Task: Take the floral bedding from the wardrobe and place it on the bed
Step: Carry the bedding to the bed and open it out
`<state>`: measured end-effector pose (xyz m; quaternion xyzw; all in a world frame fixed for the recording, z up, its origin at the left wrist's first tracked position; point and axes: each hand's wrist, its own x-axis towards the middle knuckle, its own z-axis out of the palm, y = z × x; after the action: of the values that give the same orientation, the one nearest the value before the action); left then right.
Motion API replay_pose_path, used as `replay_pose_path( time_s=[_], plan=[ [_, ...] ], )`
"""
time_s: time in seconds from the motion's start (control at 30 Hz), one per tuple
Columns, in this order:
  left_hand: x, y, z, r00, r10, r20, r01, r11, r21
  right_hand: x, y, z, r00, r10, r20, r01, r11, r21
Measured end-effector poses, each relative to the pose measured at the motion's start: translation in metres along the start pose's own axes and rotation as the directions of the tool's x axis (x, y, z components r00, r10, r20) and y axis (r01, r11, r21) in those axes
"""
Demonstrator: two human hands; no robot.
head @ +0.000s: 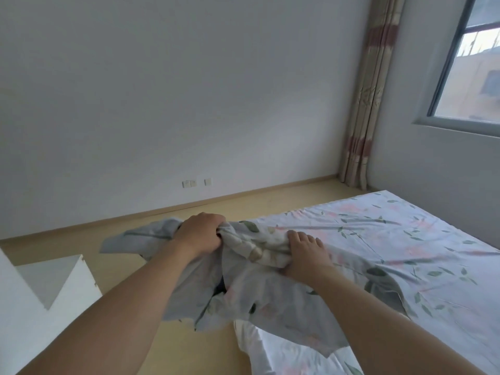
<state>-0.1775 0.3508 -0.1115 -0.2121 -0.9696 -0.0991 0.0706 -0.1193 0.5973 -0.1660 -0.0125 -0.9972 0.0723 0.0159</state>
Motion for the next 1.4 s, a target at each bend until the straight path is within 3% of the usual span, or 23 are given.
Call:
replay_pose_path(
  time_s=[0.13, 0.27, 0.57, 0.97, 1.17, 1.4],
  plan=[
    [0.046, -0.070, -0.009, 0.999, 0.033, -0.005, -0.033, 0.998, -0.058, 0.075, -0.046, -0.013, 1.000, -0.027, 0.010, 0.027, 0.999, 0.035],
    [0.094, -0.135, -0.017, 0.998, 0.061, -0.029, -0.063, 0.995, -0.082, 0.147, -0.092, -0.024, 0.995, -0.085, 0.058, 0.090, 0.992, -0.092],
    [0.221, -0.267, 0.000, 0.990, 0.121, 0.071, -0.135, 0.961, 0.243, 0.310, -0.160, -0.019, 0.985, -0.124, 0.116, 0.141, 0.980, -0.143],
    [0.442, -0.426, 0.004, 0.989, 0.090, 0.119, -0.124, 0.941, 0.316, 0.576, -0.215, -0.002, 0.993, -0.101, 0.069, 0.103, 0.994, -0.028],
    [0.548, -0.523, 0.010, 0.991, 0.067, 0.112, -0.098, 0.949, 0.300, 0.715, -0.263, 0.013, 0.994, -0.069, 0.079, 0.075, 0.994, -0.079],
    [0.681, -0.632, 0.025, 0.978, 0.153, 0.142, -0.189, 0.936, 0.298, 0.863, -0.307, 0.038, 0.996, 0.039, 0.075, -0.035, 0.998, -0.061]
  ],
)
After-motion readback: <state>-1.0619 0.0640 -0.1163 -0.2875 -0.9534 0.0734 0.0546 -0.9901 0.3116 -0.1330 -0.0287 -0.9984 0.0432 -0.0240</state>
